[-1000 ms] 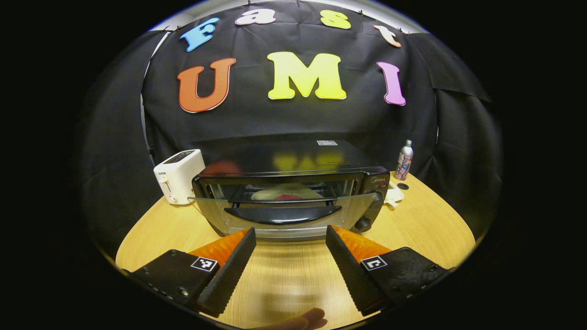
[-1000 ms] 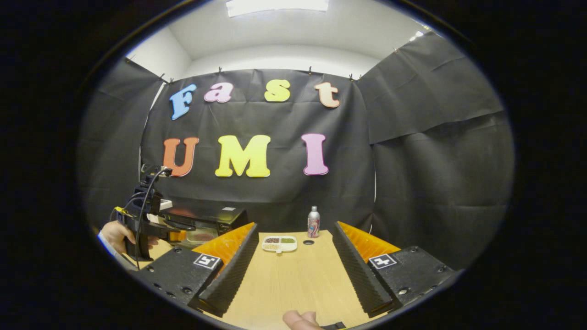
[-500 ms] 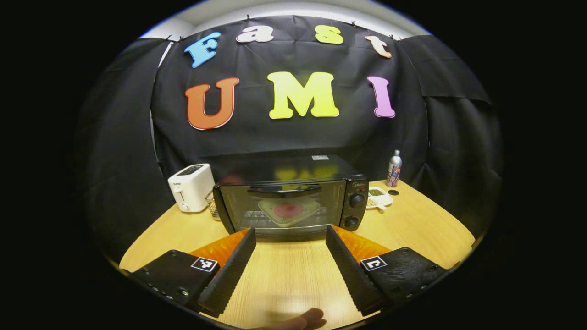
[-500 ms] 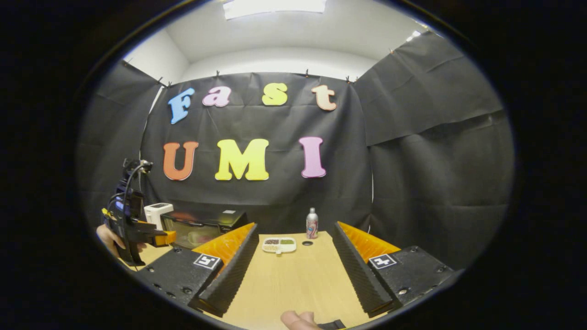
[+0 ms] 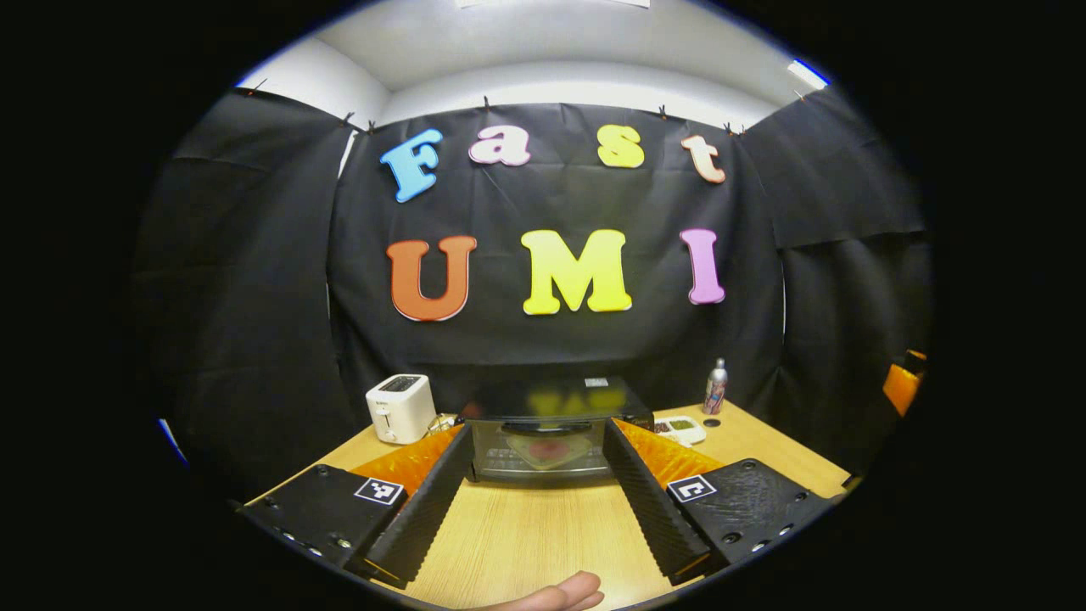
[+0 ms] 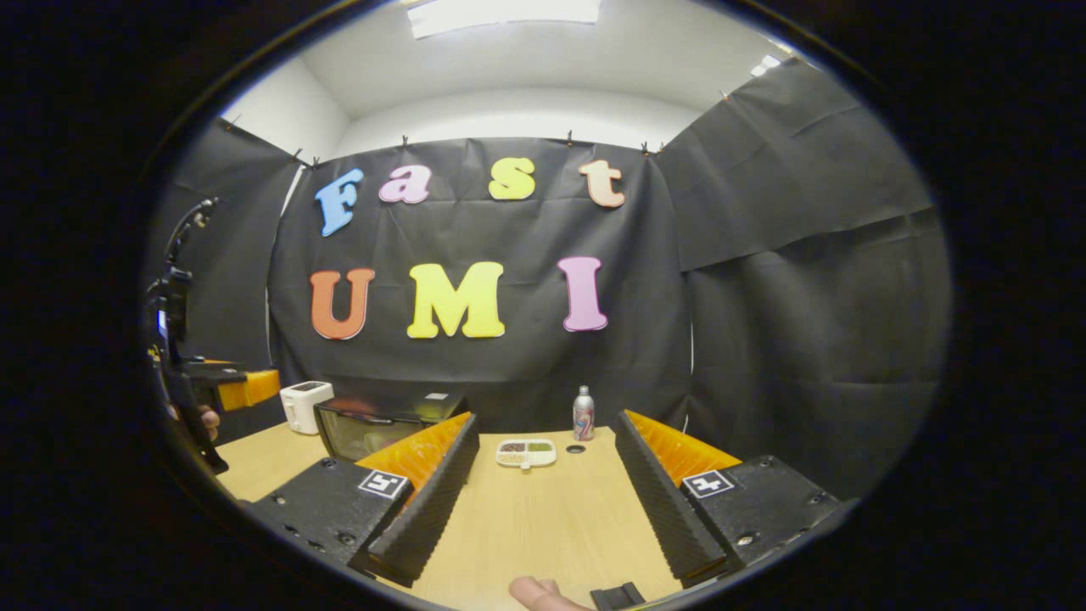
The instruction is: Open the electric oven with the left hand, put the food in, and close the electric oven.
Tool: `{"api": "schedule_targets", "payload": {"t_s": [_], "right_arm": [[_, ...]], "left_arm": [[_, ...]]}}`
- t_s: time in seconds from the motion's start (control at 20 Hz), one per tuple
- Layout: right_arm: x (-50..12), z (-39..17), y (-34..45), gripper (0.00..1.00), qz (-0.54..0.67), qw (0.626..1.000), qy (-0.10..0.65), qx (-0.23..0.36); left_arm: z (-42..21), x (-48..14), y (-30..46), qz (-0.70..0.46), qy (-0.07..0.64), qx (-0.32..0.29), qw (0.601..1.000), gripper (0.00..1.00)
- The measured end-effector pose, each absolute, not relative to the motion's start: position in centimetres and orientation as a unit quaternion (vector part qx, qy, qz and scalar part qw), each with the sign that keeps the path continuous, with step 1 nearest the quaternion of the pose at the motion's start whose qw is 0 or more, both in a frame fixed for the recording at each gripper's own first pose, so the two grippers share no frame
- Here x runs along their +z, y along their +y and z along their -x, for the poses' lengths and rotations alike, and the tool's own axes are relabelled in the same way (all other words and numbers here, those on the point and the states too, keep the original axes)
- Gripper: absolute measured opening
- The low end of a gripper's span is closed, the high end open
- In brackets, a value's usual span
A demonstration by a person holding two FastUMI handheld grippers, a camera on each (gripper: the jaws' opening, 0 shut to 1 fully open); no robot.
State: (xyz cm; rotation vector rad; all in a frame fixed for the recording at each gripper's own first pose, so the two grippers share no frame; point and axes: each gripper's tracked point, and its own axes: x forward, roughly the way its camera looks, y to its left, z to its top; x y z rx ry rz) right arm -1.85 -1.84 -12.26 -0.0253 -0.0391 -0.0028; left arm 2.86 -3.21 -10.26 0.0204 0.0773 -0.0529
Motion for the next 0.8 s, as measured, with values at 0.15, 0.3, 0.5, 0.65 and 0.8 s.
{"api": "schedule_targets", "payload": {"t_s": [0.15,0.3,0.5,0.65,0.8], "right_arm": [[-11.1,3.3,-1.9,1.00,0.009,1.000,-0.029,0.001],[-10.1,4.7,-2.0,1.00,0.025,0.998,-0.049,0.000],[-10.0,5.7,-1.3,1.00,0.028,0.998,-0.055,0.012],[-9.7,6.0,-1.2,1.00,0.025,0.998,-0.063,0.016],[-9.9,5.9,-1.2,1.00,0.025,0.998,-0.062,0.015]], "left_arm": [[1.1,-8.1,-3.2,-0.004,0.008,-0.034,0.999,0.96],[4.2,-7.4,-2.6,0.011,-0.012,-0.031,0.999,0.96],[5.8,-7.2,-2.8,0.009,-0.020,-0.038,0.999,0.96],[5.7,-7.1,-2.8,0.005,-0.019,-0.037,0.999,0.95],[5.7,-7.6,-3.3,0.007,-0.012,-0.044,0.999,0.95]]}}
